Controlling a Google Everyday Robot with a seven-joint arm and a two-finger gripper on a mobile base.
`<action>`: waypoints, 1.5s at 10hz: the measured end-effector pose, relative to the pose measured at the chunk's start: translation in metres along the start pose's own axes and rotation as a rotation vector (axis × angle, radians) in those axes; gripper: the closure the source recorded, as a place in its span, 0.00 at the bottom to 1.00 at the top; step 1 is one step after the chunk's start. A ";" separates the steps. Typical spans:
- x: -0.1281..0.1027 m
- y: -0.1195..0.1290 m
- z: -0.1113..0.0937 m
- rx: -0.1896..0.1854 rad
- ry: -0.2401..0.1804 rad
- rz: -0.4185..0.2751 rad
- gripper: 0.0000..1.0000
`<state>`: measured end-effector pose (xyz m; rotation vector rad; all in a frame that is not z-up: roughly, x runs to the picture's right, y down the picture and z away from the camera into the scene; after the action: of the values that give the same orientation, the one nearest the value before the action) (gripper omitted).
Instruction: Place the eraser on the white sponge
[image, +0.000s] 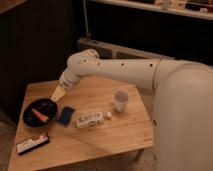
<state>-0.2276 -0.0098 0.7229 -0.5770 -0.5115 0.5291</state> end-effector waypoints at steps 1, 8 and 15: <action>0.000 0.000 0.000 0.000 0.000 0.000 0.20; 0.000 0.002 -0.002 0.021 -0.018 -0.014 0.20; 0.063 0.047 -0.074 0.297 -0.639 -0.265 0.20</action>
<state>-0.1524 0.0334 0.6583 -0.0380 -1.0769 0.5186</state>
